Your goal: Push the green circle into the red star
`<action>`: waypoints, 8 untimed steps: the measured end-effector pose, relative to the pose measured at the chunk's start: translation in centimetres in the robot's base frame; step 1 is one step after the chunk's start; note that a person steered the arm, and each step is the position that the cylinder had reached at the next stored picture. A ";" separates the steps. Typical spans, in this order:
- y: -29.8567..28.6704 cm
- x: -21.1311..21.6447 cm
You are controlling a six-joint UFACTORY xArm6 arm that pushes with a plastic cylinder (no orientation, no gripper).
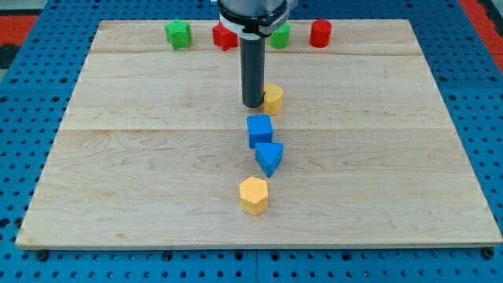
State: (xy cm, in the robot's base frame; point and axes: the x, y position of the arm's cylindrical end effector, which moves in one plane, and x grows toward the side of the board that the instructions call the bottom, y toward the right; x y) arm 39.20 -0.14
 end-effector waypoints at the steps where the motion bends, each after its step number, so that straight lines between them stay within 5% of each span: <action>1: 0.0 0.0; 4: -6.4 -1.5; 8: -7.2 -2.9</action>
State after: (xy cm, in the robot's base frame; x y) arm 36.32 -7.33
